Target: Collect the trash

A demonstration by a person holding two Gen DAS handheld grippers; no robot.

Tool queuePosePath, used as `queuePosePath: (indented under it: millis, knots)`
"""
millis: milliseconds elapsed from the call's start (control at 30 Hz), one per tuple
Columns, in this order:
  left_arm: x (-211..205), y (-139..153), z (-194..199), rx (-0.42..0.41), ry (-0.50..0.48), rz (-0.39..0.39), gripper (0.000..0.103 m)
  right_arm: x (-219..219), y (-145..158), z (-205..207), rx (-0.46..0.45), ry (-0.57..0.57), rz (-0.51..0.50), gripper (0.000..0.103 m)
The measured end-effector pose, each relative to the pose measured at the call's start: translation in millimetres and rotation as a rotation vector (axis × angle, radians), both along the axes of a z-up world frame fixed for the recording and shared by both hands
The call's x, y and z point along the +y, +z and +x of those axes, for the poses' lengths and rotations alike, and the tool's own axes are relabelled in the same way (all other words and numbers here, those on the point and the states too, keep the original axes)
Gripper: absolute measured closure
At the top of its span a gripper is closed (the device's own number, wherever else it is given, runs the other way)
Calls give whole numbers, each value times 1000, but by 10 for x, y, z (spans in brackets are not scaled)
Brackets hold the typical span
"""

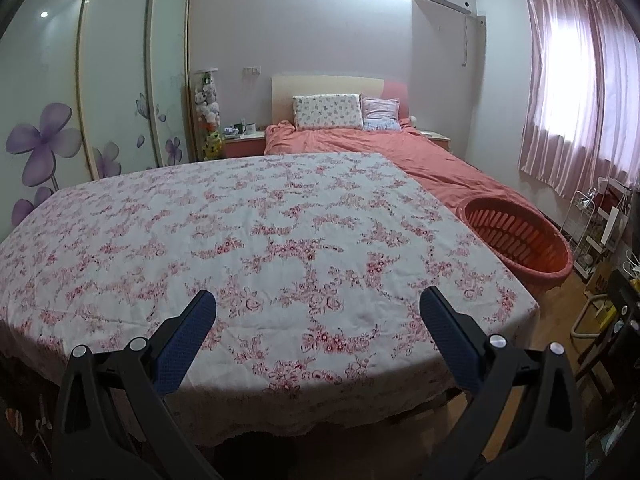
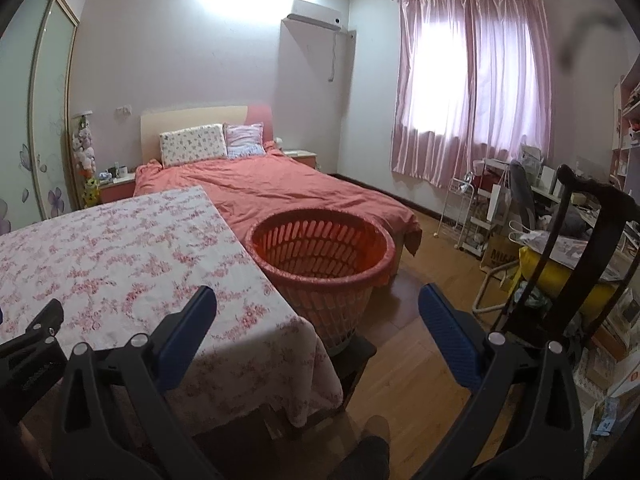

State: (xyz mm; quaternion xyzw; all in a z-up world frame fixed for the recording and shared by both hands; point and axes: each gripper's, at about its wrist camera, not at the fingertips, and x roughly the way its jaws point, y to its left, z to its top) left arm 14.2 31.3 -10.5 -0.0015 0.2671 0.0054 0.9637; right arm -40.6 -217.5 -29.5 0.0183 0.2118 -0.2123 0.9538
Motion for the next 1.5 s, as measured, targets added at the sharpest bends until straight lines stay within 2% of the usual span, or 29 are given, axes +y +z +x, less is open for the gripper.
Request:
queuePosePath:
  millis: [433,1033,1500]
  knots:
    - [-36,-37,34,36,7,8,3,-88,-119,96,55,-36,11,4]
    - [-115,-63,43,68,-9,0,3,-176,-157,101,67,-71,-4,4]
    - [-179,-40,-13,59,-39,-13,3,-195,-173,80,64,-72,1,4]
